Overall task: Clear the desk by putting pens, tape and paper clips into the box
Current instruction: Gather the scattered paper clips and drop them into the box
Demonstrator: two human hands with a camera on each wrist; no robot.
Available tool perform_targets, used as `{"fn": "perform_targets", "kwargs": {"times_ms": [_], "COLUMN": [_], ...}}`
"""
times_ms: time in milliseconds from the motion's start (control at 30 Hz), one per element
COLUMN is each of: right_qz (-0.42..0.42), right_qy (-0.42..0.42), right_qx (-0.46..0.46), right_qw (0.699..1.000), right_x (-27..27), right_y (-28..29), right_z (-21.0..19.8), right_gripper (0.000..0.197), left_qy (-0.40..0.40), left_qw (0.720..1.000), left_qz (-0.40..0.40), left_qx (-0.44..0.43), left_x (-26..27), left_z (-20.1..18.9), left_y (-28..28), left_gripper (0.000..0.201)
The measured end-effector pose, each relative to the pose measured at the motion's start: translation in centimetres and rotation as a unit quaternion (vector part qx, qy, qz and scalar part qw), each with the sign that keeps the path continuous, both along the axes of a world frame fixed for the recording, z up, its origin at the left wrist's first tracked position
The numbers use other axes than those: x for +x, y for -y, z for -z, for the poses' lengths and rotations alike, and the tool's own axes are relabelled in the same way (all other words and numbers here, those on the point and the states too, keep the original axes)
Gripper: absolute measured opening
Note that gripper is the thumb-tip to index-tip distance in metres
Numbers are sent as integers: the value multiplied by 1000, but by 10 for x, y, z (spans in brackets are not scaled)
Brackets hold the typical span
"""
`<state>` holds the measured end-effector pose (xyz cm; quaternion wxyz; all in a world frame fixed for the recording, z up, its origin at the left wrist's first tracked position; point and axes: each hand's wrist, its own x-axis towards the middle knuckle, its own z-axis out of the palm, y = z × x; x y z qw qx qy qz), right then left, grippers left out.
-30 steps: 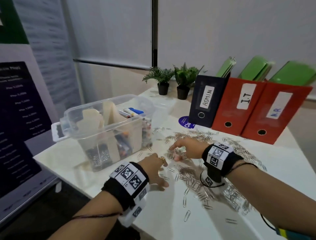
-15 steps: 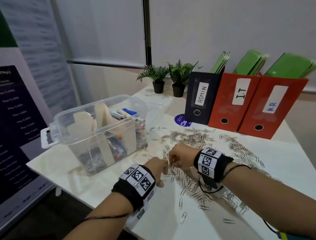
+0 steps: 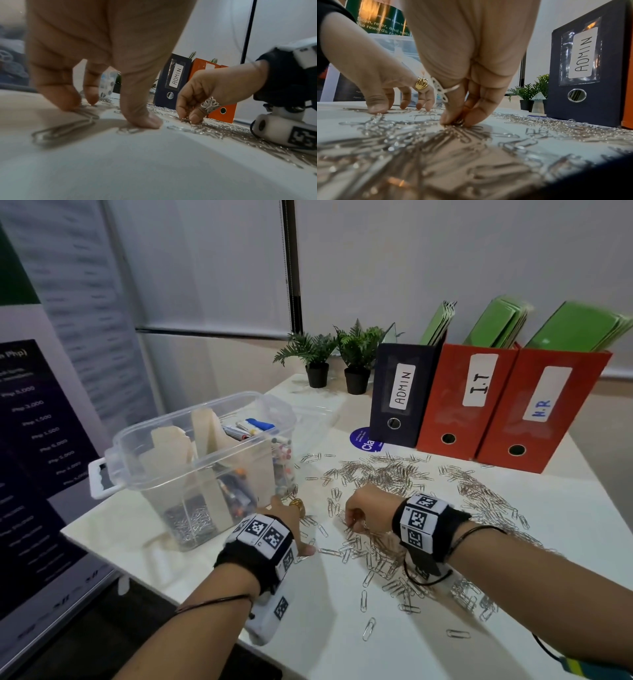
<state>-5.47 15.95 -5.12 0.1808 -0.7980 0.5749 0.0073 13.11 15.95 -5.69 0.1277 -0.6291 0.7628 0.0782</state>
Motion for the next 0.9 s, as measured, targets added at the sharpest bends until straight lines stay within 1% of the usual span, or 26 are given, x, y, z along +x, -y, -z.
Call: {"fn": "perform_targets", "kwargs": {"times_ms": [100,133,233,333,433,533,633,733,833,900], "right_qz": [-3,-3,2,0,0,13,11,20,43,66], "right_qy": [-1,-2,-7,-16,-21,-22,-22,-21,-11,3], "right_qx": [6,6,10,4,-7,-7,-11,-18,-29,-38], "right_qw": [1000,1000,1000,1000,1000,1000,1000,999,999,997], "right_x": [1,1,3,6,7,9,10,9,2,-5], "right_y": [-1,-2,-3,-3,-1,0,-1,1,5,6], "right_z": [-1,-1,-1,-2,-4,-6,-7,-8,-9,-11], "right_gripper": [22,23,26,24,26,32,31,29,29,29], "left_qy": [-68,-79,-94,-92,-105,-83,-80,-84,-110,-114], "left_qw": [998,997,995,995,994,995,995,993,988,987], "left_qz": [6,12,20,15,20,49,66,79,92,99], "left_qx": [3,0,-6,20,37,19,17,-6,-49,-53], "left_x": [-2,-2,-7,-15,-18,-16,-16,-18,-27,-36], "left_z": [4,5,7,5,7,7,5,-8,-23,-29], "left_y": [2,3,5,1,0,-1,-2,4,18,23], "left_gripper": [57,52,37,26,23,23,23,26,26,24]}}
